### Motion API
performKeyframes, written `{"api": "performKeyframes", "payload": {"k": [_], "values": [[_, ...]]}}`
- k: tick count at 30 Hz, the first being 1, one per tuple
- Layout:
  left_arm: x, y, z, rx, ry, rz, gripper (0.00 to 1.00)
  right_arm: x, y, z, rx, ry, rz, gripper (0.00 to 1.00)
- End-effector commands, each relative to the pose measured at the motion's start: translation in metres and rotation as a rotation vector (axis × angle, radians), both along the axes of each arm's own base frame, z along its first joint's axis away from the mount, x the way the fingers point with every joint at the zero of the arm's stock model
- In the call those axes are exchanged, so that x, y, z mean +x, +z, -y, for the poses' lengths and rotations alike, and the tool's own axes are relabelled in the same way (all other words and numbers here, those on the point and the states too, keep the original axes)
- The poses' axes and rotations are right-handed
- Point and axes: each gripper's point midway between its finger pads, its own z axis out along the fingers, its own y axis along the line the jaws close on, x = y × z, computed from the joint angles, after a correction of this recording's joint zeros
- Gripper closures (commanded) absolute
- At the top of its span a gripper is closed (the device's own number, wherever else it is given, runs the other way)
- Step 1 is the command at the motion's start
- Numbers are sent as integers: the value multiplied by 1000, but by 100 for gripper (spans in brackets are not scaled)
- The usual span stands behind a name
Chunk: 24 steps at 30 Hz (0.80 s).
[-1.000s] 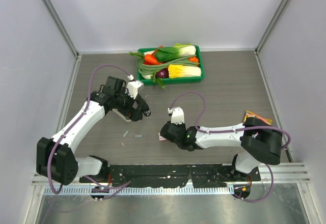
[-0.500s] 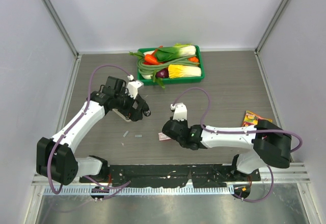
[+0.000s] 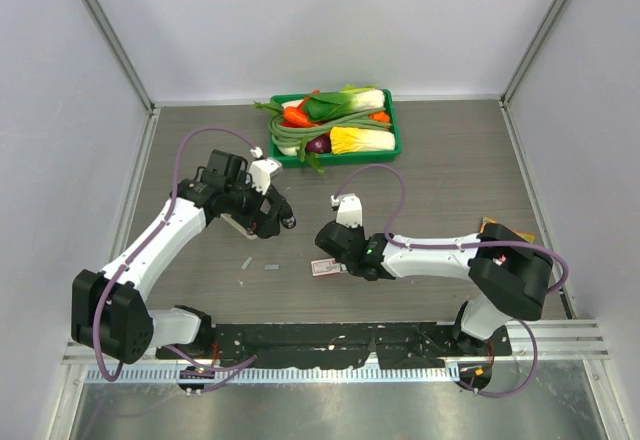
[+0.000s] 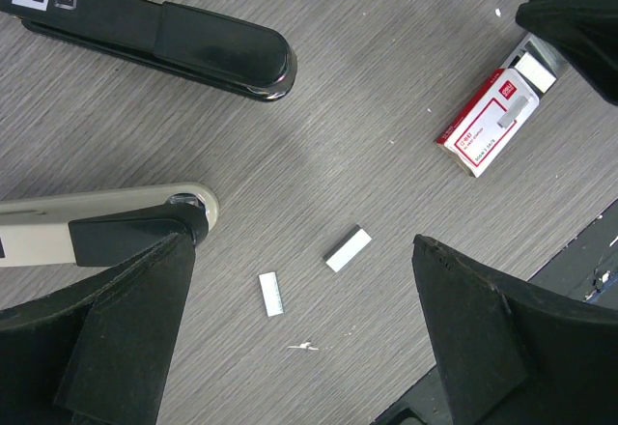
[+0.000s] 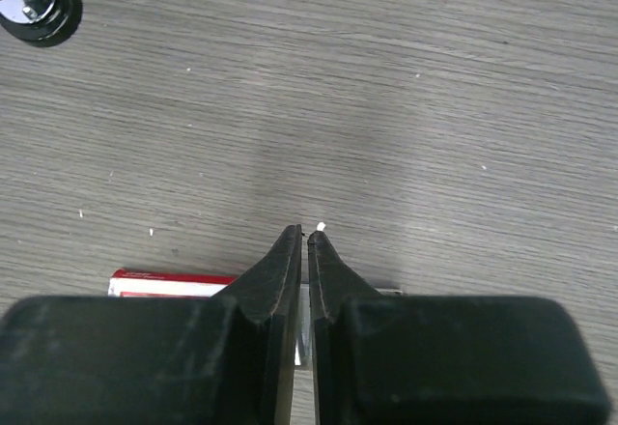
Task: Unload the staples from the stapler
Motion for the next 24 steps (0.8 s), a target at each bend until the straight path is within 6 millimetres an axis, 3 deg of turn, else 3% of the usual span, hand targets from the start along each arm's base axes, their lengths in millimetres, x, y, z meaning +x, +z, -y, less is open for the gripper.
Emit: {"api": "performKeyframes", "payload": {"k": [1,17,24], "values": [[3,6,4,-30,0,15,0,6,11,-21,49,34,23,88],[3,4,3,-24,4,11,0,-2,-6,-30,51,88,-36,93],[3,4,4,-27,2,8,0,-6,-7,-23,49,77,-46,95]]}}
